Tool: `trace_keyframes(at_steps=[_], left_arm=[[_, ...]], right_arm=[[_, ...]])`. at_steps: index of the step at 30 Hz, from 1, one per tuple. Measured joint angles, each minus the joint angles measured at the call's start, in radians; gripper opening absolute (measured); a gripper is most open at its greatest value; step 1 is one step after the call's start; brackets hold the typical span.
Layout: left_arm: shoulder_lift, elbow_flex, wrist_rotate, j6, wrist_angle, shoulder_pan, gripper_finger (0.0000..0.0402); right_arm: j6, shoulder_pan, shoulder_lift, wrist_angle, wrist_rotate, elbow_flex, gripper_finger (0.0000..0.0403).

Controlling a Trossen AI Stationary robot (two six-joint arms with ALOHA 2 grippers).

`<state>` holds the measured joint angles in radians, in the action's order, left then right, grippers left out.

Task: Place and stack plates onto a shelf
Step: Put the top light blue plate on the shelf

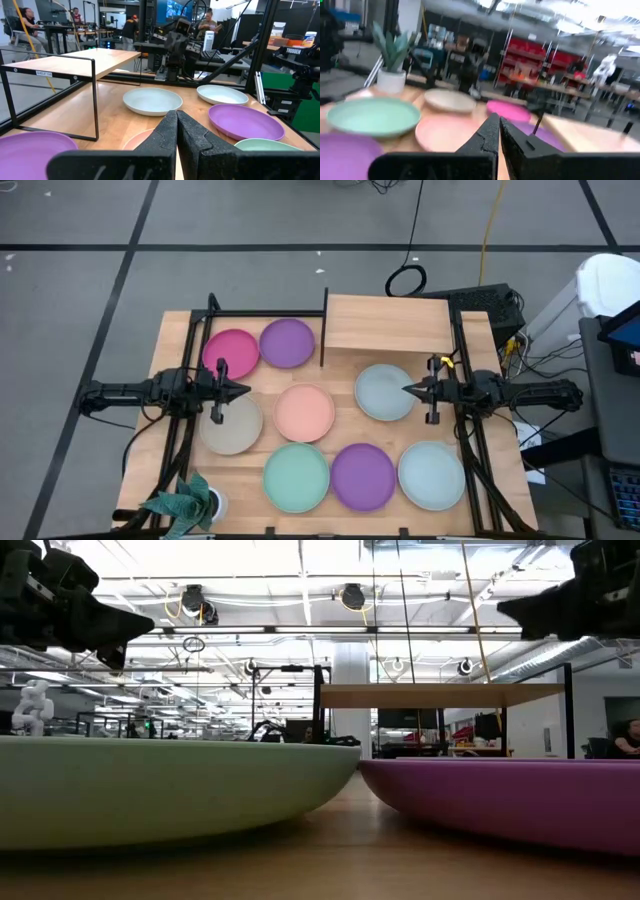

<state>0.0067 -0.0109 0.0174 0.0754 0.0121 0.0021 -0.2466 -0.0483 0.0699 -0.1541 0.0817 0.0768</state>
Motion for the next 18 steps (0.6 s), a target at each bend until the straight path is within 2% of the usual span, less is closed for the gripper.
trace_keyframes(at_steps=[4,9,18], left_arm=[[0.0,0.001,0.001,0.0,0.012,0.0,0.0005],[0.0,0.002,0.002,0.0,0.042,0.0,0.0005],[0.0,0.002,0.004,-0.003,0.061,0.0,0.0005]], right_arm=[[0.0,-0.014,0.089,-0.024,0.002,0.109,0.0],[0.003,-0.032,0.239,0.025,0.003,0.27,0.0],[0.132,-0.071,0.491,0.172,0.004,0.603,0.0]])
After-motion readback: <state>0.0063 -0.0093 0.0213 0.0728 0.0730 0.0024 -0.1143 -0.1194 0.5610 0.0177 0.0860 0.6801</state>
